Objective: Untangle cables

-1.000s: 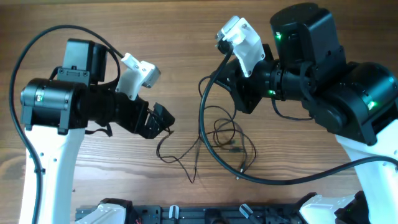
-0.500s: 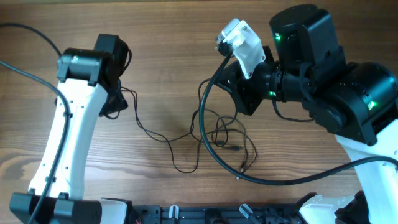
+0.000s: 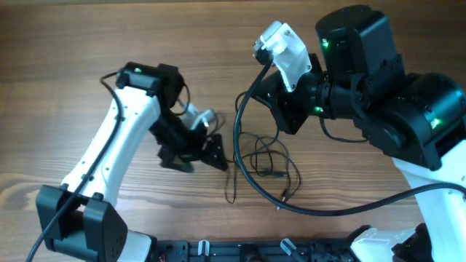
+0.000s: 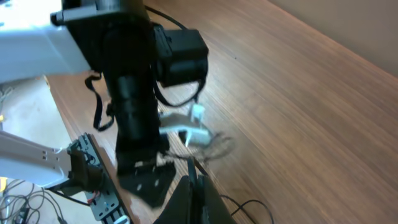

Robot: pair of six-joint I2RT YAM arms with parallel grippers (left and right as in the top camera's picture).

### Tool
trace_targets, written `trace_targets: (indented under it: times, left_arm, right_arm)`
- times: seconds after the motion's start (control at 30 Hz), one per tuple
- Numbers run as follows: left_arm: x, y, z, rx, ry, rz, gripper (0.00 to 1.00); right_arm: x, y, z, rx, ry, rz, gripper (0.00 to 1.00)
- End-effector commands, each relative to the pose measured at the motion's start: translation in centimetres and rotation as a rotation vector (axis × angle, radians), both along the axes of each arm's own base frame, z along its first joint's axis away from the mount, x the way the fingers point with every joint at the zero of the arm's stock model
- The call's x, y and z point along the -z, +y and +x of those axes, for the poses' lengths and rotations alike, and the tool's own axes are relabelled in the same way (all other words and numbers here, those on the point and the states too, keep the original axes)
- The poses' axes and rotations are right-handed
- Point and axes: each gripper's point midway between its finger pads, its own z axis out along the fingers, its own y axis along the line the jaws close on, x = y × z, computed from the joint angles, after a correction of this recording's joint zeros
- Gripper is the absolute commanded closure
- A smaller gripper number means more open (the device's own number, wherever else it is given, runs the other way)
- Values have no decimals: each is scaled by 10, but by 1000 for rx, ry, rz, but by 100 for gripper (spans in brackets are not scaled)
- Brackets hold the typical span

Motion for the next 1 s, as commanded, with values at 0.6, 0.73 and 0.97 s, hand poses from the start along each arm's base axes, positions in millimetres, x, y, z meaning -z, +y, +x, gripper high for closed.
trace_targets:
  times: [0.6, 0.73, 0.97]
  left_arm:
    - [11, -30, 60, -36, -273, -104, 0]
    - [15, -30, 61, 2, -307, -80, 2]
    - [19, -24, 62, 9, -315, -38, 5]
  right_arm:
    - [5, -36, 32, 272, -62, -116, 96]
    - [4, -80, 57, 607, -94, -178, 0]
    - [44, -113, 43, 774, 73, -325, 0]
